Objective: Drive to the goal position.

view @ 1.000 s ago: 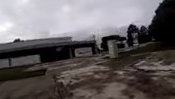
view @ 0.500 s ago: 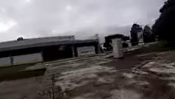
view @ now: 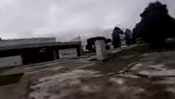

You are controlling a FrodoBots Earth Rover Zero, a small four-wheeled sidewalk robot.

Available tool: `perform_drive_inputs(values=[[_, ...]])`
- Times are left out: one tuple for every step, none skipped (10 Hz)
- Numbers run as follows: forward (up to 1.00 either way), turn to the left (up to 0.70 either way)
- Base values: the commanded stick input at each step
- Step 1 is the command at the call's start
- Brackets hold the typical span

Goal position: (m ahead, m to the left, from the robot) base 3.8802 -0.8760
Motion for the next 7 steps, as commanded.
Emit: perform_drive_inputs(values=[[0.70, 0.00], [0.70, 0.00], [0.70, 0.00], [0.70, 0.00], [0.70, 0.00], [0.70, 0.00], [0.70, 0.00]])
